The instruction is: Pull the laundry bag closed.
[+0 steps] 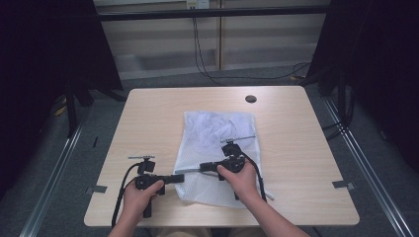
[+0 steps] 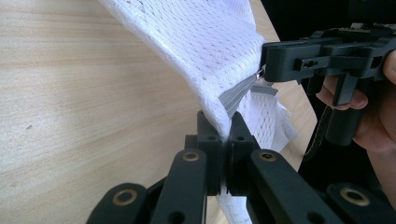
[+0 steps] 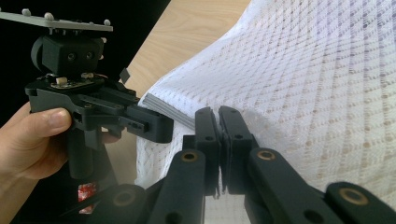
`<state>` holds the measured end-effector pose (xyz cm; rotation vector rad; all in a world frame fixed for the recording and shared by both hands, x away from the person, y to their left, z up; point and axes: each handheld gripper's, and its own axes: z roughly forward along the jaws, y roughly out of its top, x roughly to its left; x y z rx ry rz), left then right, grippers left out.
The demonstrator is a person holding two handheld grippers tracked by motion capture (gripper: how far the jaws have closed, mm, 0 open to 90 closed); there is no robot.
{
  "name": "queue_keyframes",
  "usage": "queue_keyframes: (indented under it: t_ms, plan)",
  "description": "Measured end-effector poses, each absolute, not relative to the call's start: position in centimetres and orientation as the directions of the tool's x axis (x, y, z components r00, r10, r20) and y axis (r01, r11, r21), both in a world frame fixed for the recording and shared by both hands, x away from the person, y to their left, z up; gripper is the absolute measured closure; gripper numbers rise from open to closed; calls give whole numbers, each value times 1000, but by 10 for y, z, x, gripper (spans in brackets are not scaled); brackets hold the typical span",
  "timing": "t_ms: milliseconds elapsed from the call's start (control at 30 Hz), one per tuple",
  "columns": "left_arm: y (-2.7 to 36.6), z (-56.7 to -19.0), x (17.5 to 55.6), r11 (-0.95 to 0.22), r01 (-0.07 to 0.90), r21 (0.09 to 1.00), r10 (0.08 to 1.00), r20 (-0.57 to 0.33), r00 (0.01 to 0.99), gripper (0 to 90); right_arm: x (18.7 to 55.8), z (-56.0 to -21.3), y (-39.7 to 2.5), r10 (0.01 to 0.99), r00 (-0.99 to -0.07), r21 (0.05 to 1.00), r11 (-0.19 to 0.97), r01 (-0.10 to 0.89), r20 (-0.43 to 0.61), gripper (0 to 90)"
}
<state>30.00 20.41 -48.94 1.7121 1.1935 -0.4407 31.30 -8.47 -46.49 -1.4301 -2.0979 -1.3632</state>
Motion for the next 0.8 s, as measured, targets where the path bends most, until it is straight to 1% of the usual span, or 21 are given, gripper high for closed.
queue_keyframes:
  t_ms: [267, 400, 800]
  plan:
    - [204, -489, 300, -60, 860, 506, 516, -722, 461, 875, 314, -465, -85, 586, -485, 552, 77, 831, 649, 870]
    - [202, -489, 301, -48, 867, 496, 512, -733, 448, 875, 313, -463, -87, 588, -481, 550, 71, 832, 651, 869]
    - [199, -489, 302, -67, 864, 499, 505, -730, 461, 875, 313, -461, -92, 588, -478, 550, 66, 833, 653, 869]
